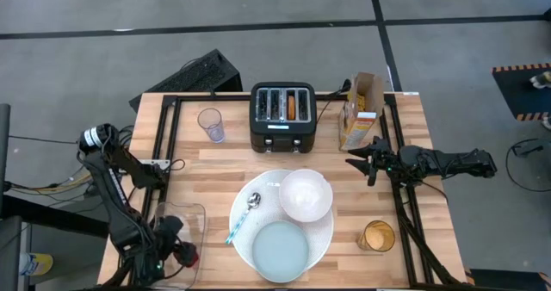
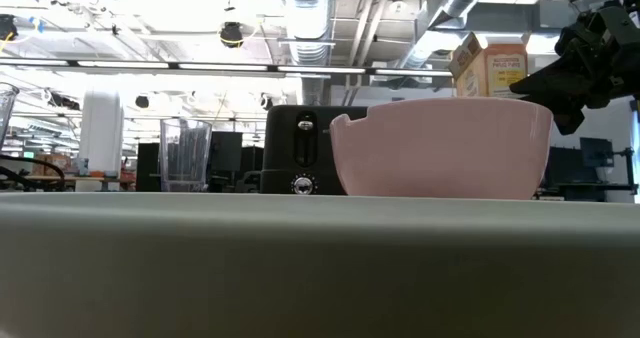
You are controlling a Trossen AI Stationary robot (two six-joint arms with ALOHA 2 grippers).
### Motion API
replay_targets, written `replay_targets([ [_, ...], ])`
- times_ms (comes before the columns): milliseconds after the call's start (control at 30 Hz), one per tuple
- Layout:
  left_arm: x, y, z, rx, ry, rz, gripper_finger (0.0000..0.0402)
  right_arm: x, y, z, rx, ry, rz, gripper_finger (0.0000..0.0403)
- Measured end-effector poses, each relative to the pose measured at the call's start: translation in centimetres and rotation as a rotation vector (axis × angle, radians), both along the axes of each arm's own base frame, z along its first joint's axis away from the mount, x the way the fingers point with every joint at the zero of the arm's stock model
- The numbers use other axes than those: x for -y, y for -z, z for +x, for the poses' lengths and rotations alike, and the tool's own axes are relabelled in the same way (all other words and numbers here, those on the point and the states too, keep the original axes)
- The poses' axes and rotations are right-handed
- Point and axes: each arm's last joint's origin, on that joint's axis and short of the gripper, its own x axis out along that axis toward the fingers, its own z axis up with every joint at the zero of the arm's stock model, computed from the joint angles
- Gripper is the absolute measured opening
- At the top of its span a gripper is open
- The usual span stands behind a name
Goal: Arrange a breakfast setting
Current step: Put the red apple on the gray plate
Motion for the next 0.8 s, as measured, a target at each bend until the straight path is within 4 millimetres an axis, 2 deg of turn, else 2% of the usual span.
replay_targets([
  [200,-0.12,-0.07,0.25,0.134,0.428,0.212,0.0348,0.00,0.00,0.00,0.000,0.000,0.000,0.0208],
  [333,-0.35,0.03,0.06,0.121,0.695,0.312,0.0348,0.00,0.01,0.00,0.000,0.000,0.000,0.0208],
  [533,-0.16,0.09,-0.19,0.118,1.160,0.366,0.0348,0.00,0.01,0.00,0.000,0.000,0.000,0.0208],
  [800,0.19,0.04,-0.21,0.167,1.439,0.376,0.0348,0.00,0.01,0.00,0.000,0.000,0.000,0.0208],
])
